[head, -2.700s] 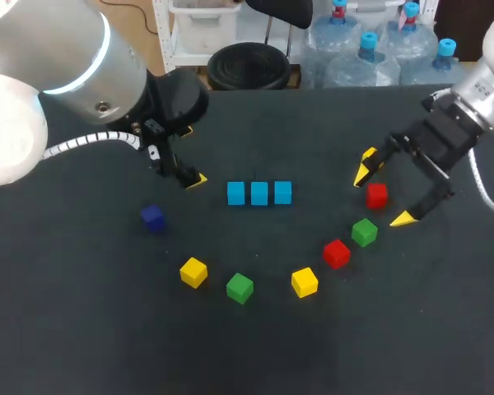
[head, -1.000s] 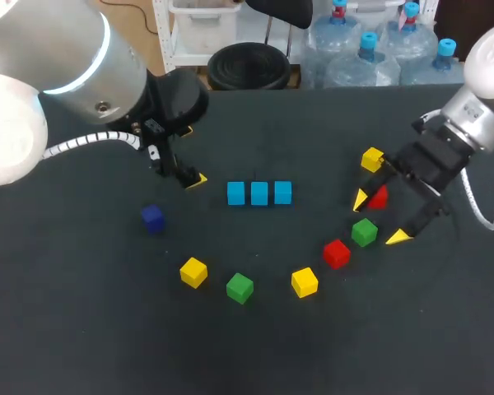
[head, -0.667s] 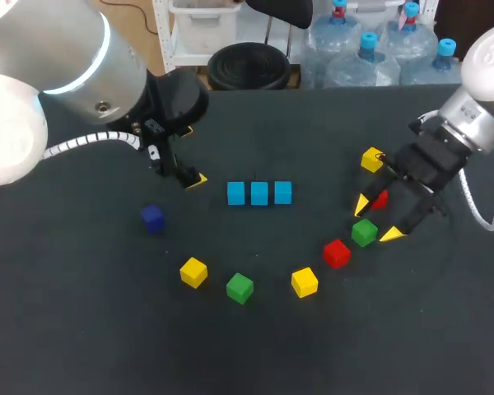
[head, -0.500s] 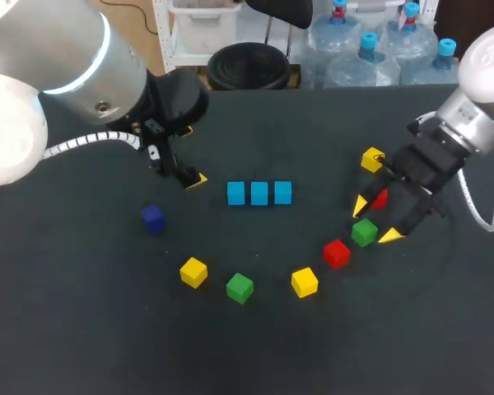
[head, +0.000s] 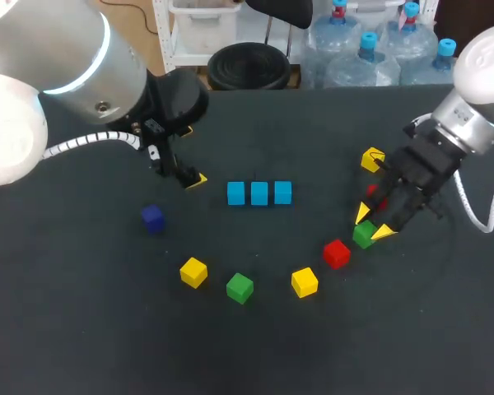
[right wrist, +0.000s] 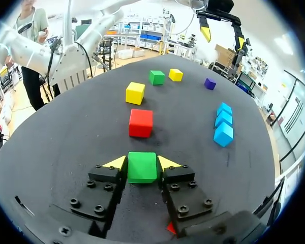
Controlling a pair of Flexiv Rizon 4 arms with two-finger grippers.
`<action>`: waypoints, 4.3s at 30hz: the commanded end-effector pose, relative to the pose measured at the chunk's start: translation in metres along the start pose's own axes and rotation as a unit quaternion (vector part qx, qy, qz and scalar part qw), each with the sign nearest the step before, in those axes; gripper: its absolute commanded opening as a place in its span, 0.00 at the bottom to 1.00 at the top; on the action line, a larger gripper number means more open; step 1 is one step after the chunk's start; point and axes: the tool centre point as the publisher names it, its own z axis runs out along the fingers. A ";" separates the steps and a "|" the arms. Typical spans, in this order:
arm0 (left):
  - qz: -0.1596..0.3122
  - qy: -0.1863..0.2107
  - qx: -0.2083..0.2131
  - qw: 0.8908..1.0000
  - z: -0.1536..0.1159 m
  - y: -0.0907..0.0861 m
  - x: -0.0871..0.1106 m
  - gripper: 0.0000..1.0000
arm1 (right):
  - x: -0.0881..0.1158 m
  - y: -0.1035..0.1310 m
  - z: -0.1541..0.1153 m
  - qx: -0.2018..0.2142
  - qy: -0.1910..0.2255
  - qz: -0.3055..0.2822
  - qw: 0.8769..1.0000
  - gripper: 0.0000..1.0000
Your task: Place the blue cubes, place green cubes on the blue cubes, place the yellow cubes on the green cubes, then place the red cubes on the yellow cubes, and place purple cube on the red cubes.
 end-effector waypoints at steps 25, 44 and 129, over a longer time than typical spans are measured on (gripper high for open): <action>0.001 0.000 0.001 1.000 0.000 0.001 0.000 1.00 | -0.055 -0.055 -0.022 0.121 0.001 0.150 0.981 0.00; 0.001 0.000 0.001 1.000 0.000 0.001 0.000 1.00 | -0.085 -0.117 0.008 0.165 0.005 0.209 0.964 0.00; 0.001 0.000 0.001 1.000 0.000 0.001 0.000 1.00 | -0.065 -0.170 0.038 0.208 0.032 0.256 0.943 0.00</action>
